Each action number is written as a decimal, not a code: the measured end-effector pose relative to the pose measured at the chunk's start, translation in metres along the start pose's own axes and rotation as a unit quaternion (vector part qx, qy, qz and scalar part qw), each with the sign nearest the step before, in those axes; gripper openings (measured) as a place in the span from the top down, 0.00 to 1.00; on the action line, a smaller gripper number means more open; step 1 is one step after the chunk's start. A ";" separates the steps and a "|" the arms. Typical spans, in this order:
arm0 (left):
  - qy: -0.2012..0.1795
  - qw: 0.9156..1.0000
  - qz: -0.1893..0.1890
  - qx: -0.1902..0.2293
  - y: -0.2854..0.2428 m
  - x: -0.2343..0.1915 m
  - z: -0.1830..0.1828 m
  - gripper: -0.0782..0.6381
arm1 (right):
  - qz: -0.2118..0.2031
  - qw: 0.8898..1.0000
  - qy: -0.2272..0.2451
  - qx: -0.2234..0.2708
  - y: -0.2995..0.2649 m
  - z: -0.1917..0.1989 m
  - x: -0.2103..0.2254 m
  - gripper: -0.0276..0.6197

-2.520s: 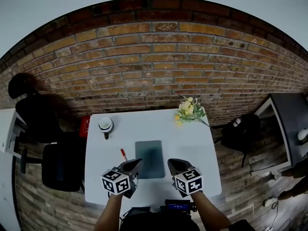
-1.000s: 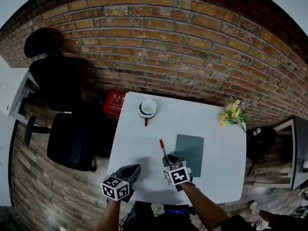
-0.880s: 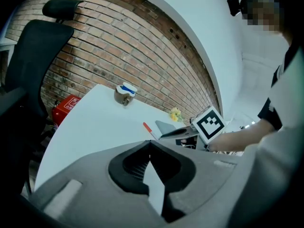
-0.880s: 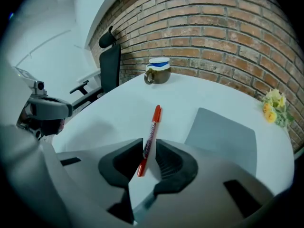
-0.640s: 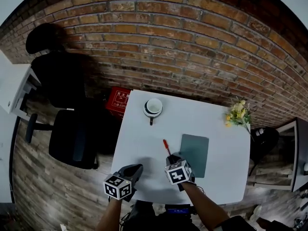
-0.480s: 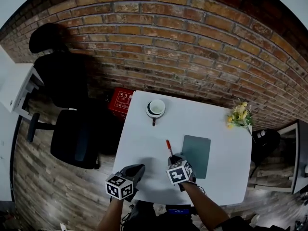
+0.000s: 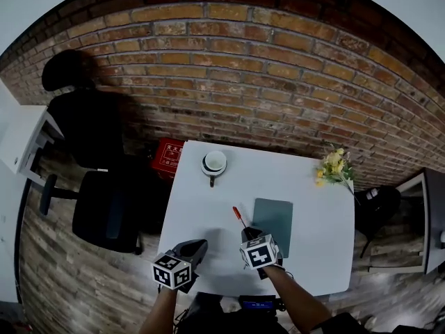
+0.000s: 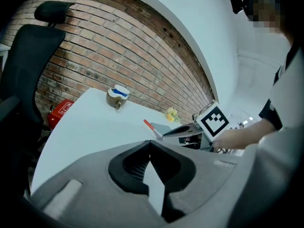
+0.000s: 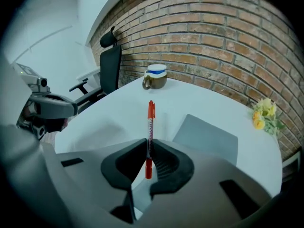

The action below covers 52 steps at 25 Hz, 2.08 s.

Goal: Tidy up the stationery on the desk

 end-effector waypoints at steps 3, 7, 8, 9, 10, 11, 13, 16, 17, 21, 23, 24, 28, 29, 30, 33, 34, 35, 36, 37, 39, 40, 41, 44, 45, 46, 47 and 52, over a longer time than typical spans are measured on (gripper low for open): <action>-0.018 1.000 0.010 0.000 -0.010 0.015 -0.011 0.87 | 0.001 0.999 -0.020 0.029 0.023 0.007 0.016 0.88; -0.049 0.998 0.031 -0.005 -0.031 0.043 -0.027 0.87 | 0.010 0.996 -0.059 0.060 0.061 0.027 0.048 0.88; -0.057 0.998 0.036 -0.007 -0.037 0.050 -0.030 0.87 | 0.013 0.995 -0.072 0.065 0.072 0.033 0.057 0.88; -0.064 0.997 0.041 -0.009 -0.043 0.058 -0.033 0.87 | 0.015 0.994 -0.086 0.071 0.081 0.041 0.066 0.88; -0.070 0.996 0.046 -0.012 -0.050 0.065 -0.035 0.87 | 0.018 0.992 -0.100 0.078 0.090 0.049 0.074 0.88; -0.076 0.996 0.052 -0.014 -0.056 0.072 -0.037 0.87 | 0.021 0.990 -0.112 0.083 0.098 0.058 0.082 0.88; -0.087 0.994 0.064 -0.019 -0.068 0.087 -0.041 0.87 | 0.030 0.986 -0.135 0.092 0.111 0.077 0.098 0.88; -0.097 0.992 0.079 -0.025 -0.084 0.108 -0.046 0.87 | 0.045 0.981 -0.163 0.096 0.127 0.103 0.119 0.88; -0.099 0.991 0.082 -0.027 -0.089 0.113 -0.046 0.87 | 0.050 0.979 -0.171 0.096 0.131 0.110 0.125 0.88; -0.106 0.990 0.091 -0.038 -0.101 0.125 -0.045 0.87 | 0.054 0.974 -0.196 0.100 0.136 0.125 0.139 0.88; -0.105 0.989 0.091 -0.045 -0.104 0.126 -0.042 0.87 | 0.049 0.972 -0.205 0.099 0.134 0.128 0.142 0.88; -0.103 0.989 0.090 -0.048 -0.105 0.124 -0.040 0.87 | 0.048 0.972 -0.210 0.097 0.132 0.129 0.143 0.88; -0.088 0.991 0.082 -0.061 -0.105 0.112 -0.033 0.87 | 0.036 0.967 -0.237 0.087 0.118 0.130 0.145 0.88; -0.084 0.991 0.079 -0.064 -0.105 0.108 -0.031 0.87 | 0.032 0.965 -0.245 0.084 0.113 0.130 0.146 0.88; -0.080 0.992 0.077 -0.067 -0.105 0.104 -0.030 0.87 | 0.028 0.964 -0.252 0.080 0.108 0.130 0.147 0.88; -0.067 0.992 0.073 -0.077 -0.105 0.093 -0.025 0.87 | 0.009 0.957 -0.281 0.067 0.093 0.131 0.150 0.88; -0.062 0.992 0.074 -0.079 -0.105 0.090 -0.024 0.87 | 0.002 0.955 -0.291 0.064 0.087 0.131 0.151 0.88; -0.056 0.992 0.076 -0.079 -0.105 0.087 -0.023 0.87 | -0.005 0.952 -0.300 0.061 0.082 0.131 0.151 0.88; -0.051 0.992 0.078 -0.079 -0.105 0.084 -0.022 0.87 | -0.011 0.950 -0.307 0.057 0.077 0.131 0.152 0.88; -0.046 0.993 0.079 -0.079 -0.104 0.081 -0.021 0.87 | -0.017 0.948 -0.313 0.053 0.072 0.131 0.151 0.88; -0.039 0.993 0.079 -0.082 -0.103 0.075 -0.018 0.87 | -0.029 0.944 -0.325 0.044 0.062 0.132 0.150 0.88; -0.037 0.993 0.077 -0.085 -0.104 0.073 -0.017 0.87 | -0.035 0.942 -0.332 0.040 0.057 0.133 0.150 0.88; -0.036 0.993 0.076 -0.088 -0.104 0.071 -0.015 0.87 | -0.039 0.940 -0.338 0.035 0.053 0.135 0.149 0.88; -0.032 0.992 0.075 -0.093 -0.105 0.066 -0.012 0.87 | -0.049 0.936 -0.348 0.025 0.045 0.137 0.148 0.88; -0.031 0.992 0.074 -0.094 -0.105 0.064 -0.012 0.87 | -0.052 0.935 -0.349 0.023 0.043 0.138 0.148 0.88; -0.030 0.992 0.074 -0.095 -0.106 0.063 -0.012 0.87 | -0.055 0.935 -0.349 0.022 0.042 0.137 0.147 0.88; -0.030 0.992 0.074 -0.096 -0.106 0.062 -0.012 0.87 | -0.057 0.935 -0.349 0.021 0.040 0.137 0.147 0.88; -0.028 0.992 0.074 -0.099 -0.108 0.061 -0.012 0.87 | -0.070 0.935 -0.348 0.015 0.037 0.135 0.147 0.88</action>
Point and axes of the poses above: the fingertips, and each gripper's own axes: y backward along the fingers, x to its right, z out of its underside, the point moved 8 cm from there along y, backward along the fingers, and after that the axes turned 10 degrees about -x, right-handed, at the moved point
